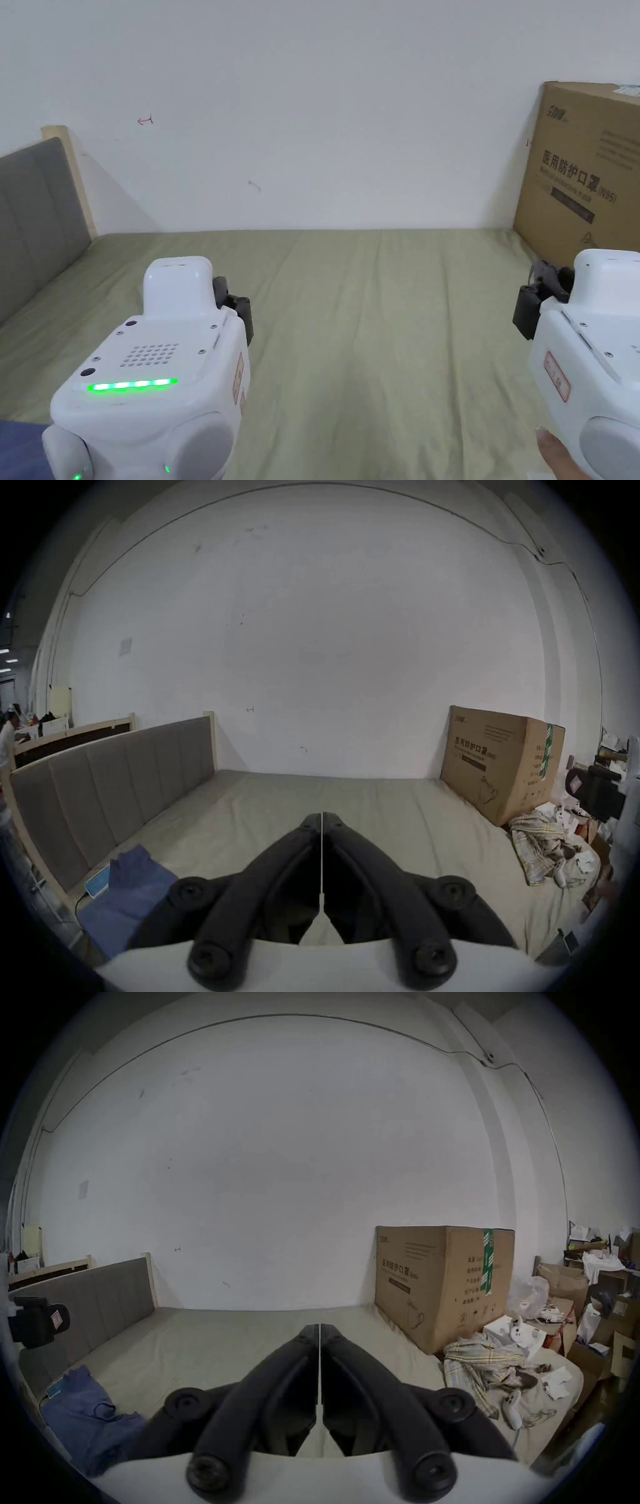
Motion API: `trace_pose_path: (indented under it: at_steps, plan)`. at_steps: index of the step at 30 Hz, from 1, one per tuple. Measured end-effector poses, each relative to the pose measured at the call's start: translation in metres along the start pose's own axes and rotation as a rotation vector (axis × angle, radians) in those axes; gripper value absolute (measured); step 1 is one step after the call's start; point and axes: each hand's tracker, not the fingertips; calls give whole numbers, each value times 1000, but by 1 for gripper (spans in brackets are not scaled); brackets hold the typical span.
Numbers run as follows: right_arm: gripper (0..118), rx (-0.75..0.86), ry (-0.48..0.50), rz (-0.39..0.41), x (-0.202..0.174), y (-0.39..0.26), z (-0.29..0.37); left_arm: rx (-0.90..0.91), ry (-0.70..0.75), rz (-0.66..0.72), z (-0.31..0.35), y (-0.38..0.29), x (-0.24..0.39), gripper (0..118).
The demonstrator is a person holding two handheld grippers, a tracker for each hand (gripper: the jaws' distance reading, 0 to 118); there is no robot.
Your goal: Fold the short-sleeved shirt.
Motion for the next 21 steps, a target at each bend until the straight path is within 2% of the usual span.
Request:
trace_pose_path:
  at_steps: [7,10,13,17,21]
  plan:
    - [2,6,17,16,-14,-1,-7,-36,-42,-12,-6,-6,-11,0]
    - [2,-23,86,-6,-37,-5,-17,-42,-21,-26,-1,-9,-36,0]
    - [2,-53,181,-18,-82,-14,-25,-59,79,-23,12,-15,-80,0]
    - [2,-94,373,36,-169,-26,-25,-44,270,-6,49,-20,-151,0]
    - [2,-140,546,42,-246,-32,-13,-45,388,21,81,-26,-201,0]
